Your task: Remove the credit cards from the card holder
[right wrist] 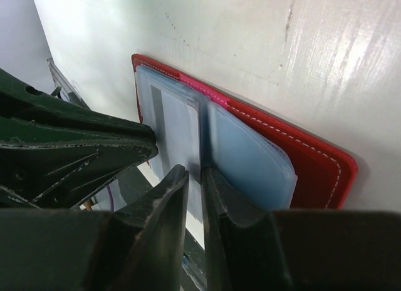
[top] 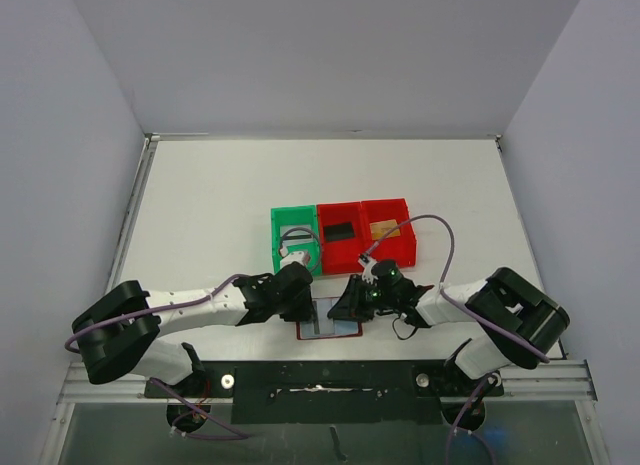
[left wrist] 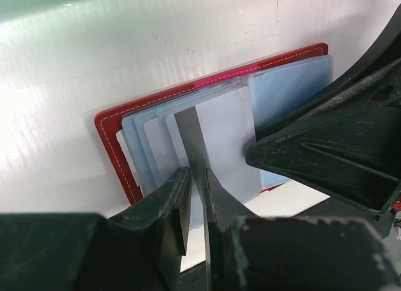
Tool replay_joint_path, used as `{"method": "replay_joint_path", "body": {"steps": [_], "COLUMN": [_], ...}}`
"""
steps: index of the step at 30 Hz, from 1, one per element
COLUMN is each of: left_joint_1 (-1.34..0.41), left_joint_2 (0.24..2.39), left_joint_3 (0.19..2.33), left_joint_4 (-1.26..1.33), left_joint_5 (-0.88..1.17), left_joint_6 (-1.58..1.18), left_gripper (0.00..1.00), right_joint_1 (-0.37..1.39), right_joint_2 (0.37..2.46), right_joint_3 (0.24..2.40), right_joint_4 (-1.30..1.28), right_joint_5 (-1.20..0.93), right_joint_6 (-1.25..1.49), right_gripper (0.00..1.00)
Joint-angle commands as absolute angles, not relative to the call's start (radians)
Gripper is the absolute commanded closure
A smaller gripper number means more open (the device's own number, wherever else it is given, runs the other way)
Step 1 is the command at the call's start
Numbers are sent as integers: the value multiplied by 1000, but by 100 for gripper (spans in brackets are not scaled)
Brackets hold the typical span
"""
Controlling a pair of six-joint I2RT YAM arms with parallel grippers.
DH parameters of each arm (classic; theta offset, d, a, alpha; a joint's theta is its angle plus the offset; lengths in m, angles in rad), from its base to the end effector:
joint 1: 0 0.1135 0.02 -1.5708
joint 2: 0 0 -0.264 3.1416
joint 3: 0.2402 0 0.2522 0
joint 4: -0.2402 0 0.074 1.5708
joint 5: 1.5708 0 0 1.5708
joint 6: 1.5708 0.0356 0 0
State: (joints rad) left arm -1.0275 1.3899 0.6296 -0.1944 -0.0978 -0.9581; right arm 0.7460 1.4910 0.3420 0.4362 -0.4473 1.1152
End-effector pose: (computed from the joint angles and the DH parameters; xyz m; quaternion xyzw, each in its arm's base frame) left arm 0.1346 -0.2161 0.1585 0.0182 0.9517 -0.2282 0.2045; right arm 0.1616 0.1703 0.1084 0.0721 0.8886 0.4458 0.0805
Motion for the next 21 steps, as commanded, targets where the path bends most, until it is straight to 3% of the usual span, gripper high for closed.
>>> {"method": "replay_joint_path", "body": {"steps": [1,6,21], "left_joint_1": [-1035,-1035,-1036], "left_joint_2": [1387,1388,1403], "left_joint_3": [626,633,639], "left_joint_4": [-238,-248,-253], "left_joint_5": [-128,-134,-137], "left_joint_6": [-963,-962,-956], "left_gripper": [88,88,89], "right_joint_1": [737,726,640], "right_joint_2": [1433,1417,1326], "right_joint_3": [317,311,281], "right_joint_4": [487,492,394], "right_joint_5": [-428,-448,-518], "right_joint_6": [1137,1131,1058], "right_gripper": [85,100,100]}}
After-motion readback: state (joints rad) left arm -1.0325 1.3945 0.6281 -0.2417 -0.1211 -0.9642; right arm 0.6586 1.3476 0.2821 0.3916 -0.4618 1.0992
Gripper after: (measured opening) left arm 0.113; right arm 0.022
